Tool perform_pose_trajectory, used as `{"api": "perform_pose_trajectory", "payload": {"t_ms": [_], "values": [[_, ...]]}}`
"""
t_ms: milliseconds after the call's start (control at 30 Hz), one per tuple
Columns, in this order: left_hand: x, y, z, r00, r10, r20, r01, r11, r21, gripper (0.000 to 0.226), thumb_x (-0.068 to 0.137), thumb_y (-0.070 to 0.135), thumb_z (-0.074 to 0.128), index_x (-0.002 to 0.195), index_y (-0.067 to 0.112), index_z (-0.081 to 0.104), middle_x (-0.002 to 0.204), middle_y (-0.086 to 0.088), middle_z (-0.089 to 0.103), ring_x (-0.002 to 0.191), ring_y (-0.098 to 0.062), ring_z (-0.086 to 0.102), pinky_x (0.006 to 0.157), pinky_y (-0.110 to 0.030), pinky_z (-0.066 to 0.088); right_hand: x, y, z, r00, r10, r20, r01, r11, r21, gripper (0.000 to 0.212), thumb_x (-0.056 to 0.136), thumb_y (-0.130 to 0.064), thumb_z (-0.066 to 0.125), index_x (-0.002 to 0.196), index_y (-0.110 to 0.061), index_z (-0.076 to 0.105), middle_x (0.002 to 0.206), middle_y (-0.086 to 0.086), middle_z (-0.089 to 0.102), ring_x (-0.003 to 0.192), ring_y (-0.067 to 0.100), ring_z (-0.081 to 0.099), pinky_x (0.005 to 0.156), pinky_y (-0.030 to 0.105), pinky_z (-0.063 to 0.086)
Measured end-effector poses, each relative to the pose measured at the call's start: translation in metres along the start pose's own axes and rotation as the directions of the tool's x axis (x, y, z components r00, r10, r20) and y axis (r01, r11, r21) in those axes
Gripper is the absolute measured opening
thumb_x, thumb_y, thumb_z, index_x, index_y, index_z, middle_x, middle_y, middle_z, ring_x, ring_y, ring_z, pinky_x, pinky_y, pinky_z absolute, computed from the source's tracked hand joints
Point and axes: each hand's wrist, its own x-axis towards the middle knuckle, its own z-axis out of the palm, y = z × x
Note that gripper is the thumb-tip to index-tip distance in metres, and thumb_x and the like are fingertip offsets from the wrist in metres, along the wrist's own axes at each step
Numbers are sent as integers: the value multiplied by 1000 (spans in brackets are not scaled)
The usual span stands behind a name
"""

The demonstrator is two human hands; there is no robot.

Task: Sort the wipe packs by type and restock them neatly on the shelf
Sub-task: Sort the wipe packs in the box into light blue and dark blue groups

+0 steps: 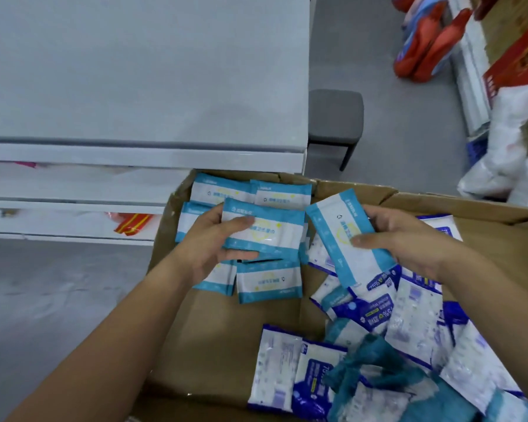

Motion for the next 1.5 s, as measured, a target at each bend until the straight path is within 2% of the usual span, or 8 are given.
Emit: {"api": "perform_pose_trajectory", "payload": {"t_ms": [167,467,567,767,900,967,1133,1500], "values": [[-9,6,-14,998,56,-2,-55,990,131,38,87,5,72,121,16,61,109,-6,76,99,-26,74,71,-38,63,12,-4,5,998,-13,54,20,992,-127,42,89,-5,68,126,-23,62,113,3,74,100,28,72,84,44,59],[-16,5,-60,981,159,-111,-67,813,578,33,84,12,77,109,27,60,106,11,67,86,-10,73,61,-25,60,43,7,35,996,-80,37,86,778,-622,27,87,-24,74,111,-34,66,106,-18,70,90,-6,67,75,21,58],[-6,10,-75,991,134,19,-98,614,783,40,85,15,77,113,39,61,114,19,59,99,-7,66,64,-24,61,55,3,47,993,-82,85,118,725,-679,37,88,-24,73,120,-40,62,106,-24,65,91,-9,63,68,12,52],[9,-3,-92,990,71,122,-138,300,944,32,87,24,76,113,38,64,123,15,59,115,-5,58,88,-22,55,67,17,79,985,-23,169,140,677,-722,33,85,-16,76,115,-25,66,117,-10,68,105,4,63,91,21,51],[12,-19,-90,964,184,192,-114,-366,924,27,94,30,62,121,35,62,122,11,63,122,-15,53,112,-35,30,74,45,113,994,-87,61,103,652,-751,34,85,-18,75,115,-26,62,122,-5,64,112,12,59,95,32,50],[14,-26,-89,945,229,233,-95,-492,866,26,94,31,61,120,32,62,121,10,62,124,-17,50,111,-37,22,78,56,131,988,-150,28,111,579,-808,33,87,-23,72,119,-25,63,123,-2,61,113,15,57,93,33,49],[17,-38,-97,900,326,290,-94,-505,858,32,65,27,87,94,28,74,96,6,68,100,-22,62,96,-41,26,84,68,141,931,-359,-60,40,263,-964,32,90,-42,63,117,-24,63,118,-1,57,118,19,46,97,33,36],[12,-46,-100,906,388,168,-26,-346,938,31,76,26,82,106,26,72,113,2,71,116,-26,58,104,-56,26,92,71,136,872,-490,8,90,144,-985,30,86,-33,69,110,-16,66,109,5,63,110,27,53,95,40,38]]}}
